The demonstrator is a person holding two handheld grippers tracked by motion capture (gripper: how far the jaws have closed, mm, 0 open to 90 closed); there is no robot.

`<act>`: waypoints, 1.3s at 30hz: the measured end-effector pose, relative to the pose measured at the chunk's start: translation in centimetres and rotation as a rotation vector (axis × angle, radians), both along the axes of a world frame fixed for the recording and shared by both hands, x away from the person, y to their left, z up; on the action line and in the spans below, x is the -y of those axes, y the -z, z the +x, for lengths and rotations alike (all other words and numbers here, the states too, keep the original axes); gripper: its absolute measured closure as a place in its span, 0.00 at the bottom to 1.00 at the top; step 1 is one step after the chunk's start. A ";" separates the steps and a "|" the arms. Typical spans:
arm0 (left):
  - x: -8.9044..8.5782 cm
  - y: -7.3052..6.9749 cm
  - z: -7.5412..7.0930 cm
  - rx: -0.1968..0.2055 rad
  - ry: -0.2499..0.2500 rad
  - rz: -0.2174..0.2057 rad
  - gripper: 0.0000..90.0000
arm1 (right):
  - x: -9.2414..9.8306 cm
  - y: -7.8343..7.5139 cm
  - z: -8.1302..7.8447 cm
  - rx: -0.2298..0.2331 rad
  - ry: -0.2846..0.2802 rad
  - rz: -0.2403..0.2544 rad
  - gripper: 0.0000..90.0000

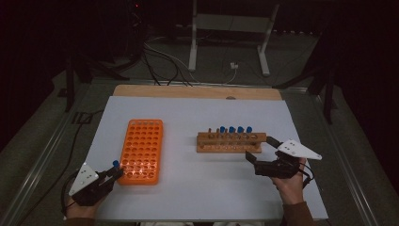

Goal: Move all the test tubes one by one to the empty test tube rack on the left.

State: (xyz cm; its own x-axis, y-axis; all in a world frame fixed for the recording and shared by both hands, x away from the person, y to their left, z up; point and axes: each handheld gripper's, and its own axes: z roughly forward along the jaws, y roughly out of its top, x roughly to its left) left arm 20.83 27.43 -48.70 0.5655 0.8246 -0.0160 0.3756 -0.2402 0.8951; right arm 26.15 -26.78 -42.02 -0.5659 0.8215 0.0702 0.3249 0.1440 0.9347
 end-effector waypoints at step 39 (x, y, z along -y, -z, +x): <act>1.9 -4.5 1.4 0.083 -0.067 -0.050 0.19 | 0.1 0.5 0.9 -0.024 0.013 -0.003 0.03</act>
State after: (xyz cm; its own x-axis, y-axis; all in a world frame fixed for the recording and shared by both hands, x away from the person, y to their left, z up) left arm 22.22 25.58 -44.21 0.5099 0.8601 -0.0137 0.3139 -0.1712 0.9339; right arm 27.09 -26.86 -42.54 -0.5536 0.8288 0.0814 0.3494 0.1424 0.9261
